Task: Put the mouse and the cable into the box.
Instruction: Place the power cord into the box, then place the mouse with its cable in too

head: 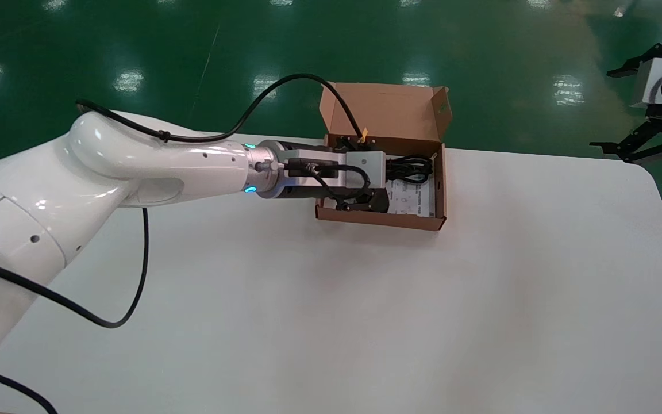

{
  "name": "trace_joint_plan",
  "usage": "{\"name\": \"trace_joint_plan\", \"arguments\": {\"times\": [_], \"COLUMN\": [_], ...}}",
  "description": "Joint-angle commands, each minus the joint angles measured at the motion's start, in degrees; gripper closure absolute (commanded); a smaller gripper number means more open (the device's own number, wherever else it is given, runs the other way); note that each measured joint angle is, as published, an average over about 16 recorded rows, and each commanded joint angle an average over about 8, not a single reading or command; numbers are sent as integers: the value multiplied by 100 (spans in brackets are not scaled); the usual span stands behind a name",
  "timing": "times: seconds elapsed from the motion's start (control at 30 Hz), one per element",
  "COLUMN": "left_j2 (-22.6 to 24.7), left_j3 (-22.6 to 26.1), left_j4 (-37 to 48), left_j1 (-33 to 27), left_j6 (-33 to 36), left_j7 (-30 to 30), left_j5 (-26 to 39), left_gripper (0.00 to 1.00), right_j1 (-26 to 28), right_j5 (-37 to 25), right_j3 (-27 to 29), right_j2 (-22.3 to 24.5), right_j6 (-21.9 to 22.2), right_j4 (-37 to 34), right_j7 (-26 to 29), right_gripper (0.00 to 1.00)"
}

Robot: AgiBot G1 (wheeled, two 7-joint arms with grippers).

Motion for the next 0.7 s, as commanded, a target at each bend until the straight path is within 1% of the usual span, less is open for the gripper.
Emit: {"name": "trace_joint_plan", "arguments": {"times": [0.03, 0.57, 0.6, 0.63, 0.7], "left_j2": [2, 23, 24, 24, 25], "left_j3": [88, 702, 749, 798, 888], "left_j4": [-23, -358, -372, -386, -409], "left_j1": [-3, -9, -14, -21, -36], "left_j6": [-57, -588, -612, -636, -678], "left_j7": [-24, -282, -297, -315, -357], "left_j5": [2, -41, -25, -8, 23], "left_gripper": [100, 100, 97, 91, 66], "right_j1": [38, 433, 461, 487, 535], "right_j5": [-53, -465, -486, -507, -540], "right_j3": [-37, -328, -343, -357, -381], "right_j2": [64, 479, 500, 520, 557], "right_j6": [-33, -61, -68, -75, -91], "right_j4": [-16, -52, -50, -48, -45], "right_j7": [5, 60, 61, 63, 66], "right_gripper": [0, 0, 0, 0, 0]}}
